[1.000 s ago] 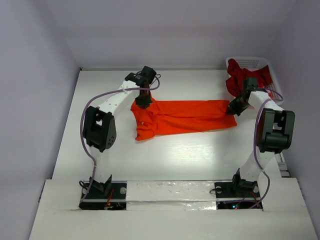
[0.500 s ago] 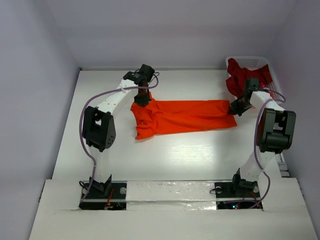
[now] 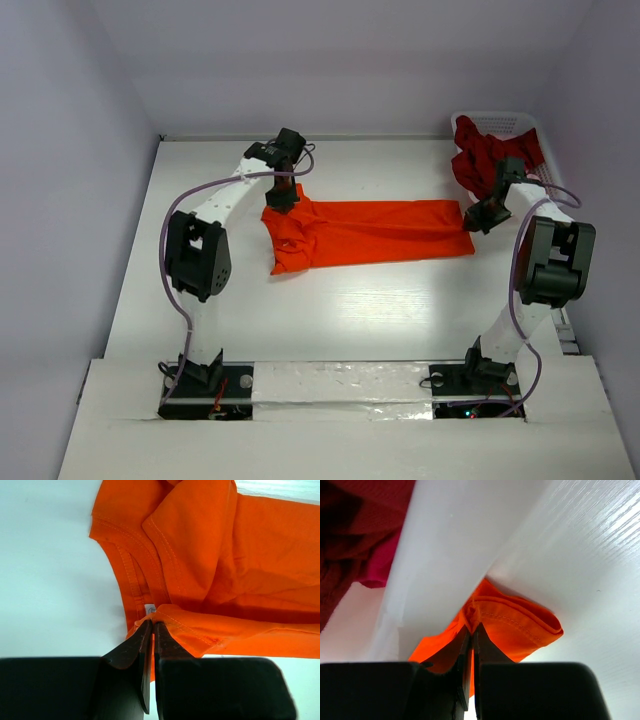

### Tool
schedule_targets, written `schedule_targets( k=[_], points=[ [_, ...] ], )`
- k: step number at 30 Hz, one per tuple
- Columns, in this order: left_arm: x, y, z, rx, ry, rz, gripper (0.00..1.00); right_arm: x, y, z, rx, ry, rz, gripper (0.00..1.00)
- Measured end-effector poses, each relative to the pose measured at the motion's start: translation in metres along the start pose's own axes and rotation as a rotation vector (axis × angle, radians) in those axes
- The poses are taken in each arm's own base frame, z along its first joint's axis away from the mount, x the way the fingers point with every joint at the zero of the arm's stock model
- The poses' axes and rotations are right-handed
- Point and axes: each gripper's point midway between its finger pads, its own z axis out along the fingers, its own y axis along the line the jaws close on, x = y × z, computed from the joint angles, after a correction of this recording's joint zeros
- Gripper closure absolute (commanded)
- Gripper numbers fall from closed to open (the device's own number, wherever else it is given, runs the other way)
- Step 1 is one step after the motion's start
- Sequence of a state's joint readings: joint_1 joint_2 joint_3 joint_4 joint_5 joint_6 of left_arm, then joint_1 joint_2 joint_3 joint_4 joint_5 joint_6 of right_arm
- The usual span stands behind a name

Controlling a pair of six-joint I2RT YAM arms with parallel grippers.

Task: Fold and stack the t-shirts
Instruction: Fold the other side of the tshirt into a rectangle

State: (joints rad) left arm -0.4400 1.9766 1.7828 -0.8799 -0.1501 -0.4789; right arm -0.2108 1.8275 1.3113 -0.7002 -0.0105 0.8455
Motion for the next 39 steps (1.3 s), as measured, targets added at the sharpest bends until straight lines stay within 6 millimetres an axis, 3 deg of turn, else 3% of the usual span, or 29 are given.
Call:
schedule_targets(
  k=[20,23,24,25,29,34,39],
  points=[
    [0.003,-0.001,0.013,-0.009,0.028,0.003,1.0,0.004,0.002,0.011,-0.034,0.043,-0.108,0.99],
    [0.003,-0.001,0.013,-0.009,0.028,0.003,1.0,0.004,0.002,0.011,-0.035,0.044,-0.121,0.82],
    [0.003,-0.001,0.013,-0.009,0.028,0.003,1.0,0.005,0.002,0.011,-0.037,0.044,-0.13,0.66],
    [0.003,-0.001,0.013,-0.009,0.028,0.002,1.0,0.005,0.003,0.011,-0.038,0.045,-0.135,0.58],
    [0.003,-0.001,0.013,-0.009,0.028,0.002,1.0,0.008,0.004,0.009,-0.043,0.044,-0.171,0.32],
    [0.003,-0.001,0.013,-0.009,0.028,0.002,0.95,0.013,0.008,0.003,-0.059,0.026,-0.208,0.23],
    [0.002,-0.001,0.013,-0.009,0.025,0.002,0.73,0.012,0.01,-0.011,-0.084,-0.008,-0.227,0.19]
  ],
)
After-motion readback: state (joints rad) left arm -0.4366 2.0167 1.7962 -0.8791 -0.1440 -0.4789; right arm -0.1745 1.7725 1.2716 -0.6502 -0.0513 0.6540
